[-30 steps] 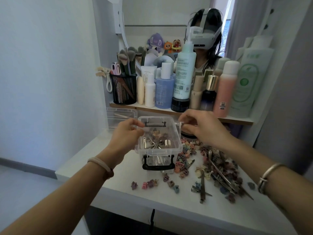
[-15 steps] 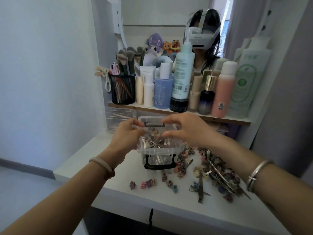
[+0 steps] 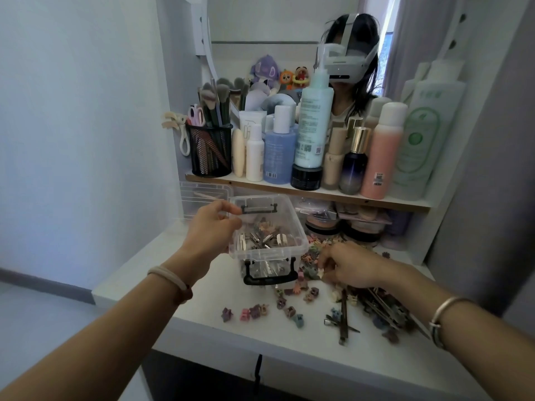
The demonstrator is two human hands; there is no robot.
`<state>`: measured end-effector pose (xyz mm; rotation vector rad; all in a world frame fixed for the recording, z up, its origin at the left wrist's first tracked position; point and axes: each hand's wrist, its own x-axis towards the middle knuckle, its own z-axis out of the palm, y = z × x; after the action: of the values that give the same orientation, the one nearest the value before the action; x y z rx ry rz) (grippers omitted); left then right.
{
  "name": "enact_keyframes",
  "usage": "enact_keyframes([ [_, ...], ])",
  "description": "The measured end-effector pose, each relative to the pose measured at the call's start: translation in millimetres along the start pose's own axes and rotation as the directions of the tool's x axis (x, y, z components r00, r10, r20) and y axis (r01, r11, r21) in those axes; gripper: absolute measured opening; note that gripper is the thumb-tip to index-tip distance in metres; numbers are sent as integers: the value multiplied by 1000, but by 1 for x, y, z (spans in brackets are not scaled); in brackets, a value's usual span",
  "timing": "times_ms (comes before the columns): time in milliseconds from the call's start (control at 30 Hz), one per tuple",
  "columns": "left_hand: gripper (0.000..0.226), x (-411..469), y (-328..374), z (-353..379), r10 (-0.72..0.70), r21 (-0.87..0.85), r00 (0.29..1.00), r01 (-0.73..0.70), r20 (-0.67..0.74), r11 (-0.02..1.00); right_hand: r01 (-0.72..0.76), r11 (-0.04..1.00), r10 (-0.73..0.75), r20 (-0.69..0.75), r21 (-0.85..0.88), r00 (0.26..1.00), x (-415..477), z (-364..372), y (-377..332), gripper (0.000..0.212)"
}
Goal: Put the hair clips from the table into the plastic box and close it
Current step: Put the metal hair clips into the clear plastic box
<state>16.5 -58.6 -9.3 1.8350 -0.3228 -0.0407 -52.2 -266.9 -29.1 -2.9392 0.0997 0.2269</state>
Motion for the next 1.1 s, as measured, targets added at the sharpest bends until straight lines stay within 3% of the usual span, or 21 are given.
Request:
enact_keyframes([
  [200,12,1,-1,-2,-3,12,1000,3,-4,1000,-47,998,45,56,48,997,3,4,2,21],
  [400,12,2,-1,-5,-1,15,1000,1,-12,1000,-17,1000,16,-60,0,998,6,6,0,26],
  [700,11,-1,-1,-7,-7,8,1000,7,-9,1000,-87,990,81,51,108,995,6,6,-3,36],
  [1100,11,-1,-4,-12,0,16,1000,0,-24,1000,-13,996,9,-46,-85,999,8,6,-4,42],
])
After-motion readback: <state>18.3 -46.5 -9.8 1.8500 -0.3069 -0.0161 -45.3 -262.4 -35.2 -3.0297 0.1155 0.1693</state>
